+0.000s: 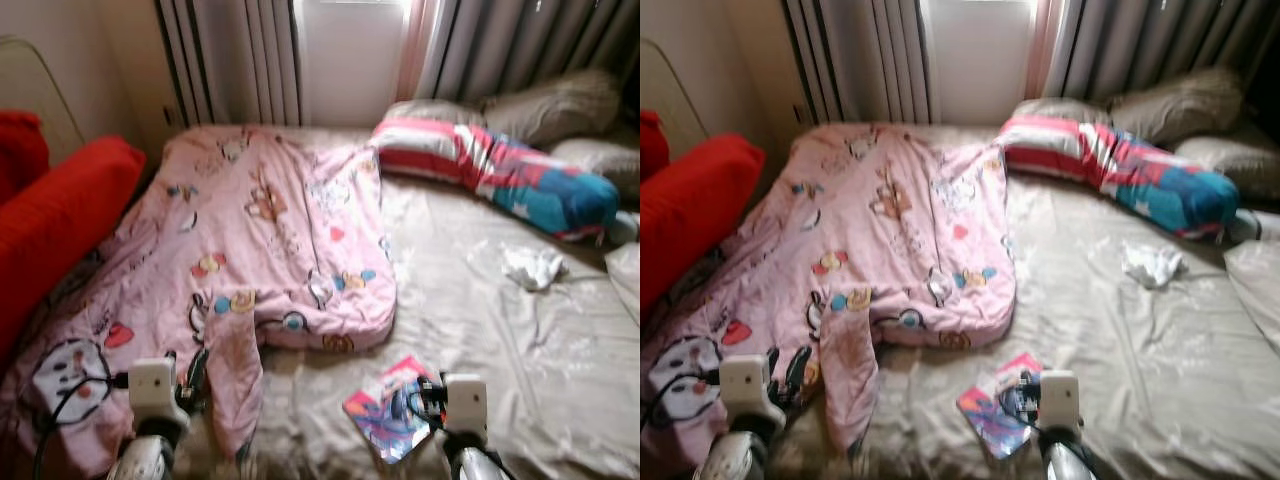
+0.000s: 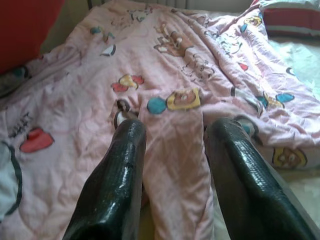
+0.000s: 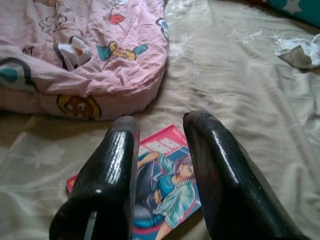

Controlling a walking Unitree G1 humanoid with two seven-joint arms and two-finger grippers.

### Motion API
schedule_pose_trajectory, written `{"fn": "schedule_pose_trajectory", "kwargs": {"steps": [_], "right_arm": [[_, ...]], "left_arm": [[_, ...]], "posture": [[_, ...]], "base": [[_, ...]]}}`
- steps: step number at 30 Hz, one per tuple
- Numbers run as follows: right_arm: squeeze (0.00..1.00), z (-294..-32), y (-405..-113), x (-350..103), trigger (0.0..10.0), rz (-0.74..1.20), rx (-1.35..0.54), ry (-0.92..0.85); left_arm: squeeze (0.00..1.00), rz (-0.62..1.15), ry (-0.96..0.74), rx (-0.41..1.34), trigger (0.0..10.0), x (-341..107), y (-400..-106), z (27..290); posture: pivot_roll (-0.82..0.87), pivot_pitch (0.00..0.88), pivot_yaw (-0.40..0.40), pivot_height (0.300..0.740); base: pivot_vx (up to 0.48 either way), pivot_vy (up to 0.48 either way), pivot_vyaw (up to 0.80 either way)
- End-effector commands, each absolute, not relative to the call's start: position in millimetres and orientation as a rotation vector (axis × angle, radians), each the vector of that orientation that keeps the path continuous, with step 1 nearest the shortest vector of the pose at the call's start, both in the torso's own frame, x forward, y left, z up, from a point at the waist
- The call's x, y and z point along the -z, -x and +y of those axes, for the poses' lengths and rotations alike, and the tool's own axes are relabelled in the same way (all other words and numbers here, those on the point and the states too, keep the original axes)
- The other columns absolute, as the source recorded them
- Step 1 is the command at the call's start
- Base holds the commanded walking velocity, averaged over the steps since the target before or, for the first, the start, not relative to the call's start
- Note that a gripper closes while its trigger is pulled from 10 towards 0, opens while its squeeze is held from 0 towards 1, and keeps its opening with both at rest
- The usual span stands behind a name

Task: Clean up the room

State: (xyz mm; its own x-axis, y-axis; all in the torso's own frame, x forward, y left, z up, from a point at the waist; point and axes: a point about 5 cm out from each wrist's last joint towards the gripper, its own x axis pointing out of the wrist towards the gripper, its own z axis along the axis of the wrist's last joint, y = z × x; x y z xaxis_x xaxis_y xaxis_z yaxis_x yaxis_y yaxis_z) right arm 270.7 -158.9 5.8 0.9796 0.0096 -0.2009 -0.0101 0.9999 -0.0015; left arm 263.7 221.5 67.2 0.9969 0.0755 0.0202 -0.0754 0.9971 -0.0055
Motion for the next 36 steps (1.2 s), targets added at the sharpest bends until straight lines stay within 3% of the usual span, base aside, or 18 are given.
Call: {"fn": "schedule_pose_trajectory", "kwargs": {"steps": [1,31,36], "right_arm": [[0.00,-160.2,-266.3,-1.6,10.0,0.220,-0.001,-0.002],[0.00,-149.5,-263.6,4.6,10.0,0.264,-0.046,-0.024],[0.00,-146.5,-264.1,4.8,10.0,0.267,-0.060,-0.027]], "left_arm": [[0.00,-0.001,0.018,-0.084,10.0,-64.6,-261.0,221.9],[0.00,0.023,0.018,-0.046,10.0,-65.9,-264.9,214.5],[0.00,0.025,0.018,-0.047,10.0,-66.1,-265.0,214.6]], "posture": [[-0.02,0.155,-0.008,0.648],[-0.02,0.164,-0.005,0.648],[-0.02,0.165,-0.005,0.624]], "base": [[0.000,0.000,0.00],[0.000,0.000,0.00],[0.000,0.000,0.00]]}}
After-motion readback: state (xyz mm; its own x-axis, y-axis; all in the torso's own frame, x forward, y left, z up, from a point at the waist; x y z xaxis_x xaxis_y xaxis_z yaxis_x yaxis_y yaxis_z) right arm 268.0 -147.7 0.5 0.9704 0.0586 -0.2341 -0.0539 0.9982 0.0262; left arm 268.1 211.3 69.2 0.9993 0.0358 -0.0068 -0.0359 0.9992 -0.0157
